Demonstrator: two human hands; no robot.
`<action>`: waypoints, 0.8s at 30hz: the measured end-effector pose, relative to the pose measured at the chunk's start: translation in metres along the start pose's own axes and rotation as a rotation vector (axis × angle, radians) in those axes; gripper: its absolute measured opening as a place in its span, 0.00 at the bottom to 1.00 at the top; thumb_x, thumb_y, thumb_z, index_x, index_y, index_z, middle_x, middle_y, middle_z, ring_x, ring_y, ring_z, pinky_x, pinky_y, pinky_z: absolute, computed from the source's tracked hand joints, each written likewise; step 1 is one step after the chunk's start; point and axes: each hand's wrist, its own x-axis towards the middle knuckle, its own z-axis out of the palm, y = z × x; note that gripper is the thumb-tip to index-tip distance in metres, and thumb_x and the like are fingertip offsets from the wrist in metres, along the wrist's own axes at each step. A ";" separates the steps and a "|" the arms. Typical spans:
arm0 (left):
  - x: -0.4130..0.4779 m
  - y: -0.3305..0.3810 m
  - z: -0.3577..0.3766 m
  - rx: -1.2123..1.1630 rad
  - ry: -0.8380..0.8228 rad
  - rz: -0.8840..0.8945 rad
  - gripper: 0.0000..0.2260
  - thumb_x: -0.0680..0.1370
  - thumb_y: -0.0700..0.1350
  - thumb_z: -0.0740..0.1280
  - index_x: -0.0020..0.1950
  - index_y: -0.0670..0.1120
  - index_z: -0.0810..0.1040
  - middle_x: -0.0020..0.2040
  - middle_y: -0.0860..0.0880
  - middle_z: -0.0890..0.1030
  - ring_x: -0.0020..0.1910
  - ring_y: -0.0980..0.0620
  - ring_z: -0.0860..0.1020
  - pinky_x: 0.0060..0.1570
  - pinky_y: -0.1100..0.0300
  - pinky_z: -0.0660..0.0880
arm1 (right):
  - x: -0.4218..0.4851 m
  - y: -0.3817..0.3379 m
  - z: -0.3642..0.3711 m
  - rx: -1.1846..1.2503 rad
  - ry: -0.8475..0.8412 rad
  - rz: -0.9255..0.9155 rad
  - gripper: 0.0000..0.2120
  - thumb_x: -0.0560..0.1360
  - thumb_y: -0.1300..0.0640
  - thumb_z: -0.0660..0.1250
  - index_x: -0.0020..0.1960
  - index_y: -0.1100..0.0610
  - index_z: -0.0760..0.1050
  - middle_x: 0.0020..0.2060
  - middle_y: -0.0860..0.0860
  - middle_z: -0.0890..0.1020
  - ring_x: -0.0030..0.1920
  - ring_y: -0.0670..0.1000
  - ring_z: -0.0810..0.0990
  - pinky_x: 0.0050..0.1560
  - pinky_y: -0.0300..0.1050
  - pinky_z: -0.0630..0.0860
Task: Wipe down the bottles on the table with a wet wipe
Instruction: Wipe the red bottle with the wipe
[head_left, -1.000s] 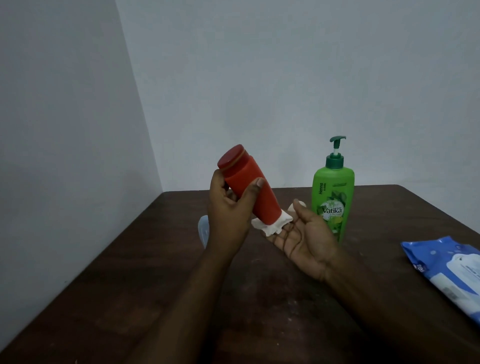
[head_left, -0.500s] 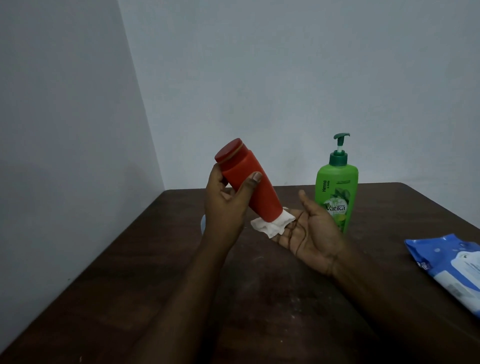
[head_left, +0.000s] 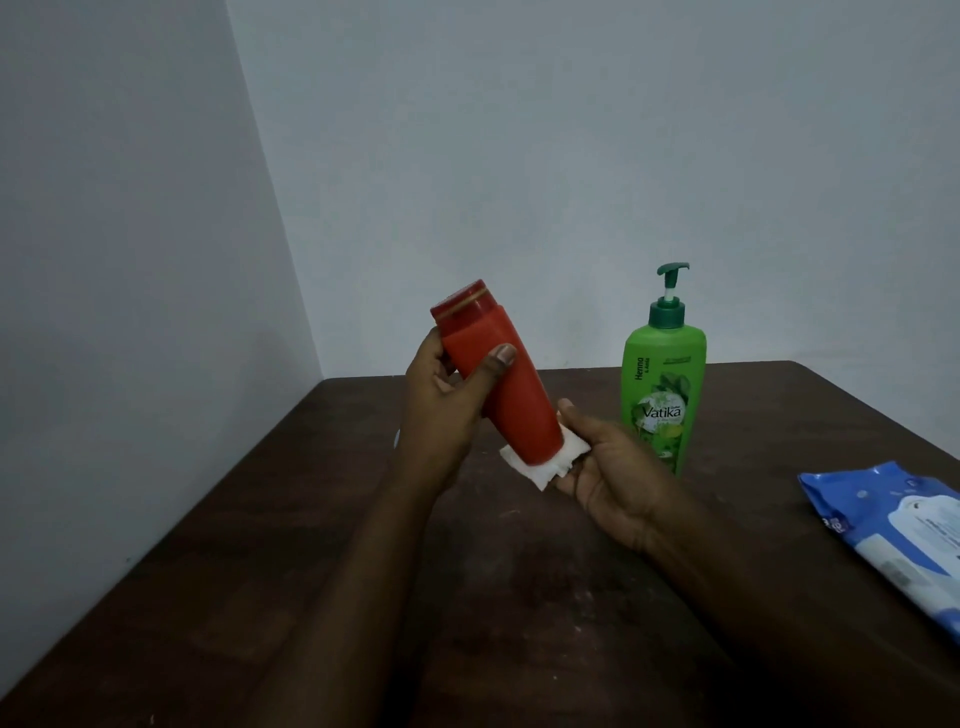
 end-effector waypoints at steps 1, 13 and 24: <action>0.000 0.001 -0.001 -0.018 -0.017 -0.013 0.21 0.74 0.54 0.75 0.65 0.57 0.75 0.60 0.58 0.82 0.59 0.56 0.83 0.56 0.50 0.84 | 0.000 -0.001 0.001 -0.039 -0.012 -0.055 0.20 0.79 0.54 0.67 0.63 0.69 0.77 0.58 0.67 0.83 0.55 0.62 0.85 0.50 0.57 0.84; -0.005 -0.011 0.002 0.103 -0.396 -0.043 0.23 0.74 0.48 0.79 0.67 0.54 0.79 0.63 0.52 0.84 0.66 0.50 0.80 0.65 0.40 0.78 | -0.016 -0.019 0.005 0.044 -0.123 -0.268 0.29 0.82 0.42 0.60 0.64 0.68 0.77 0.58 0.62 0.84 0.62 0.61 0.83 0.56 0.58 0.83; -0.006 -0.008 0.002 -0.103 -0.419 -0.182 0.16 0.78 0.41 0.74 0.66 0.46 0.81 0.59 0.43 0.86 0.60 0.43 0.84 0.59 0.46 0.82 | -0.019 -0.022 0.007 -0.158 -0.249 -0.052 0.23 0.82 0.42 0.61 0.67 0.57 0.79 0.62 0.58 0.84 0.64 0.58 0.82 0.65 0.65 0.77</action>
